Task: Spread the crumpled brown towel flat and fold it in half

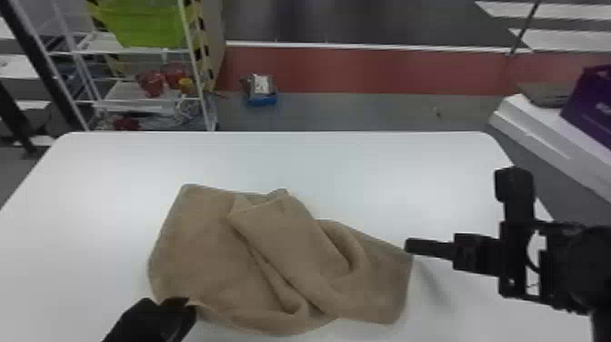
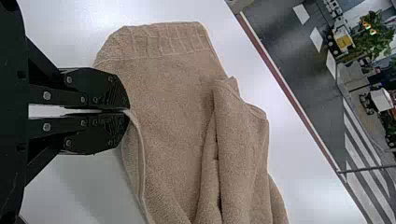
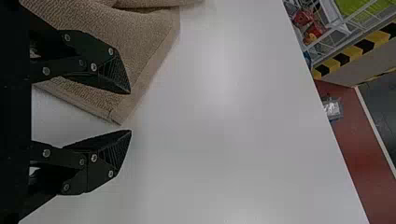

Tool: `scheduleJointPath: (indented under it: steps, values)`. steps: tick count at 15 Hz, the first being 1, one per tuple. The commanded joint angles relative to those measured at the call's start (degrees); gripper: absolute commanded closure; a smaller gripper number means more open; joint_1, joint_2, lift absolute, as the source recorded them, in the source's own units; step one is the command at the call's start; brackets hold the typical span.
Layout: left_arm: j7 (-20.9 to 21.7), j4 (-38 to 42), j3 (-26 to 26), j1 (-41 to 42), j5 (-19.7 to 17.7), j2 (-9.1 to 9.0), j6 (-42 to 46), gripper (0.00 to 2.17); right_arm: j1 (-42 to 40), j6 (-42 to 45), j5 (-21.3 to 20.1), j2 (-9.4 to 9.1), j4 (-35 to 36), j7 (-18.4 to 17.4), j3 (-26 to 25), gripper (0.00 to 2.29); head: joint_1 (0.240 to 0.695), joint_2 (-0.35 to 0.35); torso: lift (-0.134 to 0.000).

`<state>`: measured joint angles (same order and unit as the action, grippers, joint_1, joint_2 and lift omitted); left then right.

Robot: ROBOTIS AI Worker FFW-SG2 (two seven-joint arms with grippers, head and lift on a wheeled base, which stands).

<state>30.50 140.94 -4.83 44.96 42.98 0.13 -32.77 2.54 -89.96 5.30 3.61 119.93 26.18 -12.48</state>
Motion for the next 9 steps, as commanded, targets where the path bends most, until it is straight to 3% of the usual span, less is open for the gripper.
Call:
scheduleJointPath:
  steps: [1,9]
  values:
    - [0.00,-0.22,0.00,-0.22,-0.09,-0.04,0.11,1.08,-0.25,-0.12,-0.03,0.25,-0.05,0.01,0.18,0.66,0.695,-0.033,-0.134]
    - [0.00,-0.40,0.00,-0.49,-0.09,-0.04,-0.07,1.08,1.24,-0.12,-4.34,0.34,-1.63,0.01,4.84,0.66,0.695,-0.024,-0.134]
